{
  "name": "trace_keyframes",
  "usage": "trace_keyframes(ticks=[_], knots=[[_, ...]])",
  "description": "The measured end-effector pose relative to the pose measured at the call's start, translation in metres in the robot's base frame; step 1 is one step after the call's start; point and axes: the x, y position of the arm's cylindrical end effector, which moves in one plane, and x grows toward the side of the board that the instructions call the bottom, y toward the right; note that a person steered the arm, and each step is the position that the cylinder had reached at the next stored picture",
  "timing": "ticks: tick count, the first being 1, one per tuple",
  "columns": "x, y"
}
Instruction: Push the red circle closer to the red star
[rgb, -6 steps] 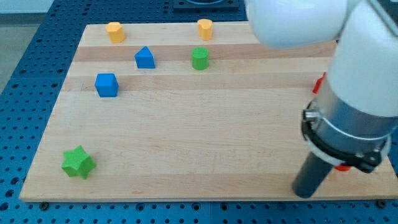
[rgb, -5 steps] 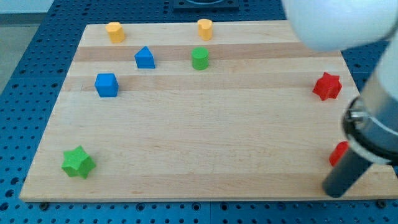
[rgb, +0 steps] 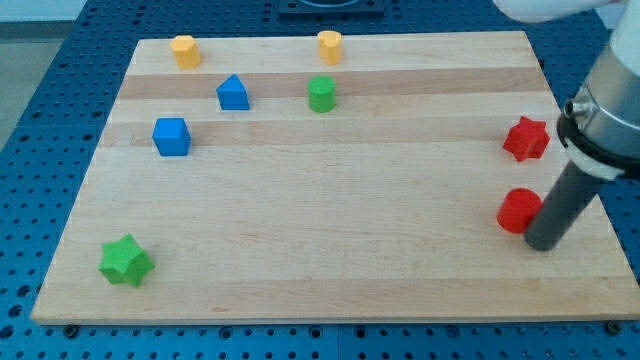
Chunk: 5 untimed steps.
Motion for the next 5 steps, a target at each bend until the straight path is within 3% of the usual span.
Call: trace_keyframes(ticks=[3, 5], knots=[[-0.047, -0.053], [-0.038, -0.028]])
